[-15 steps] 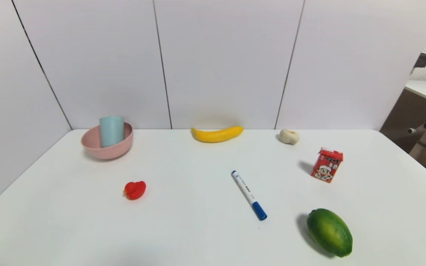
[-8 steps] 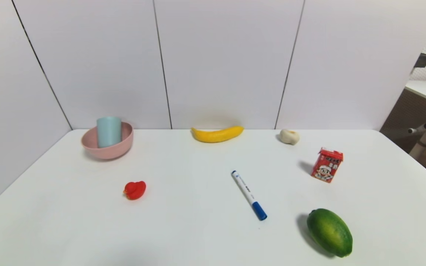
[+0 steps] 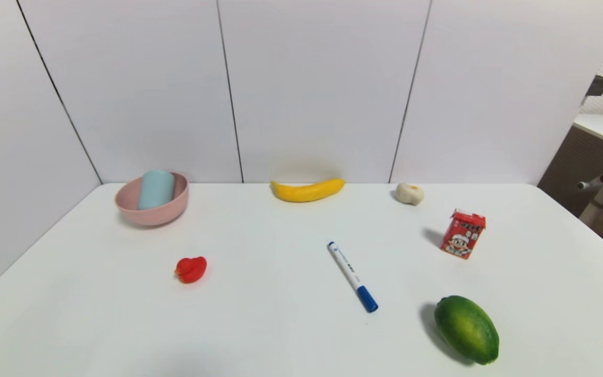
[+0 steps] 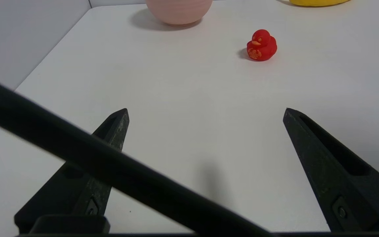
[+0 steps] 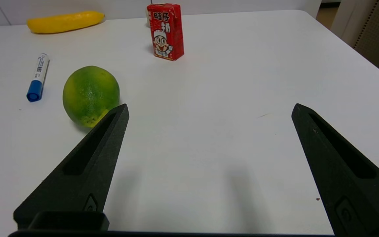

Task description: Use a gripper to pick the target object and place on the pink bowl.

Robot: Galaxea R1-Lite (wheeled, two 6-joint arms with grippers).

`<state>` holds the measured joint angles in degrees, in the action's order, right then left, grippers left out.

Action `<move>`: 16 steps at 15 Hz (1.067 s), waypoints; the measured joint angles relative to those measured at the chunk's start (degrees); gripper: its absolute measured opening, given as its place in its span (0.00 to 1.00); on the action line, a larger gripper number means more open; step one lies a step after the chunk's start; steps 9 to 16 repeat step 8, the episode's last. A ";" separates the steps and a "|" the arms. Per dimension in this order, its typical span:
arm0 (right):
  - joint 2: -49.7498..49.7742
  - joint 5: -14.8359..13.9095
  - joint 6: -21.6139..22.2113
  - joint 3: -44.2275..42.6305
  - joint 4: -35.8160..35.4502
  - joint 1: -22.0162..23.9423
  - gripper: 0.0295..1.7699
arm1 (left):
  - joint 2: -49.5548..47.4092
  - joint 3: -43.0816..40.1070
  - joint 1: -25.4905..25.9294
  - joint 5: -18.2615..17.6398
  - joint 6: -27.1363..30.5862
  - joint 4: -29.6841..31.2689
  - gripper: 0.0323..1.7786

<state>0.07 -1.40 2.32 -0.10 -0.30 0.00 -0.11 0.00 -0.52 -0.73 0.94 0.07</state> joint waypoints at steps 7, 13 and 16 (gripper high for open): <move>0.00 0.04 -0.20 -0.12 0.04 0.00 0.97 | 0.00 0.00 0.00 0.00 -0.01 0.00 0.95; 0.00 0.06 0.00 -0.01 0.01 0.00 0.97 | 0.00 0.00 0.00 0.00 -0.04 0.00 0.95; 0.00 0.06 0.00 -0.01 0.01 0.00 0.97 | 0.00 0.00 0.00 0.00 -0.04 0.00 0.95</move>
